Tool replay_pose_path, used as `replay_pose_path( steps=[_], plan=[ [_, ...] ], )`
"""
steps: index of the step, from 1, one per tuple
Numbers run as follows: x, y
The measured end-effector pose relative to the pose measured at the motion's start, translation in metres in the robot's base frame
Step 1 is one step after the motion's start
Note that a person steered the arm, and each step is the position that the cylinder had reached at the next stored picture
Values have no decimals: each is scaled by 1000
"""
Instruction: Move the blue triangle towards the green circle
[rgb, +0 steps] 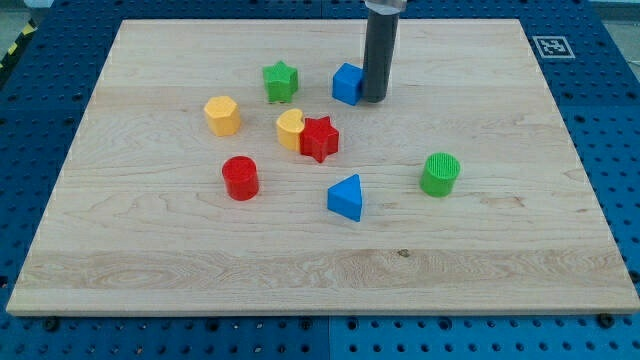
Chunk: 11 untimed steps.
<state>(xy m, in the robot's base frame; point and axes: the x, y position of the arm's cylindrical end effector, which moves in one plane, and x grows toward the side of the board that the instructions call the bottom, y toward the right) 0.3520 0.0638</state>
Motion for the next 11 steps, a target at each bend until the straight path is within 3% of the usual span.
replay_pose_path(
  steps=[2, 7, 9, 11],
  plan=[
    [62, 17],
    [145, -69],
    [192, -70],
    [189, -64]
  ],
)
